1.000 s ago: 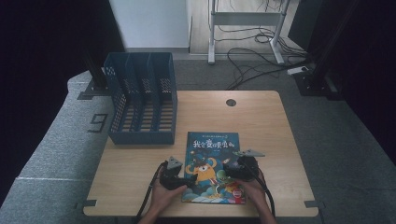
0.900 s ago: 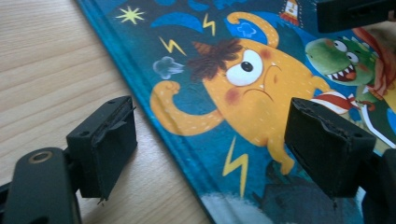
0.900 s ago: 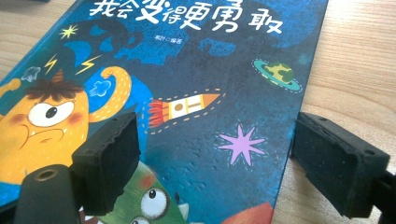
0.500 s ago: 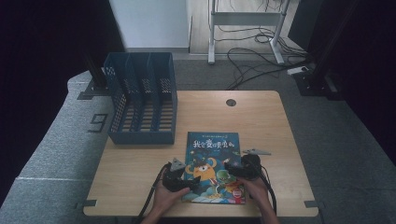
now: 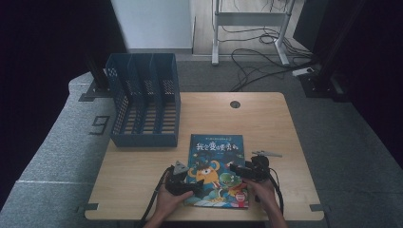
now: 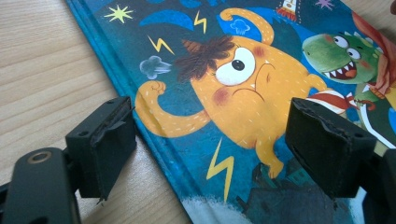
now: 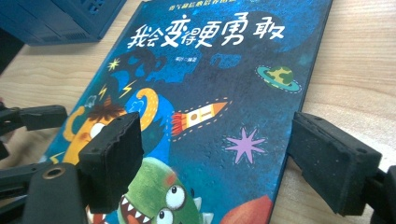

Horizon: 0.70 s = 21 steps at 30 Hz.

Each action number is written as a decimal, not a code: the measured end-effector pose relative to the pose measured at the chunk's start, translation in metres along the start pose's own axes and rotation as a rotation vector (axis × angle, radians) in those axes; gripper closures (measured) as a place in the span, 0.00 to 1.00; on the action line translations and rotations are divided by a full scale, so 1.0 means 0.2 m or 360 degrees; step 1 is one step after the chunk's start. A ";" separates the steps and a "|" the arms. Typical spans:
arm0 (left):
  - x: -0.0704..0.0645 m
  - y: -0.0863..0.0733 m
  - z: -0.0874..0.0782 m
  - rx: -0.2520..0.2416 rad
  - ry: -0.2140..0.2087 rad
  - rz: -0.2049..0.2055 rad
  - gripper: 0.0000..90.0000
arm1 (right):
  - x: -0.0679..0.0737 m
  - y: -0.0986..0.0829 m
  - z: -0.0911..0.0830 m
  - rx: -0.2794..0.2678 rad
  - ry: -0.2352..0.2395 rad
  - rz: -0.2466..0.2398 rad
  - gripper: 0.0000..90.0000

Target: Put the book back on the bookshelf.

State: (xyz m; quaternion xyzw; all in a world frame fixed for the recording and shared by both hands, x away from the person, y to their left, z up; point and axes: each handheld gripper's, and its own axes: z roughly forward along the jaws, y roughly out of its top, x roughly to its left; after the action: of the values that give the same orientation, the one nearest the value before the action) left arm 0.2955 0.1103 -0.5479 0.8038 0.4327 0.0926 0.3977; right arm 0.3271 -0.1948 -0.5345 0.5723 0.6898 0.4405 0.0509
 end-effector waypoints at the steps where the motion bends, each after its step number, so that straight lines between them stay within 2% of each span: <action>1: 0.00 0.00 0.00 0.0003 0.0001 0.0001 0.19 | 0.00 0.00 0.00 -0.0001 0.0013 0.0010 0.20; 7: 0.00 0.00 0.00 0.0000 0.0003 -0.0003 0.19 | -0.03 0.00 0.00 0.0021 0.0071 0.0063 0.20; 19: 0.01 0.00 0.00 0.0000 0.0004 -0.0001 0.20 | -0.04 -0.01 0.02 0.0031 0.0066 0.0092 0.20; 21: 0.00 0.00 0.00 0.0001 0.0005 -0.0001 0.20 | -0.06 0.00 0.01 0.0016 0.0105 0.0143 0.21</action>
State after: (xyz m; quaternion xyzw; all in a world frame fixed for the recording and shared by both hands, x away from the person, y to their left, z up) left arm 0.2955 0.1116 -0.5477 0.8037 0.4335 0.0935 0.3968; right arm 0.3317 -0.2038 -0.5412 0.5882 0.6669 0.4574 0.0053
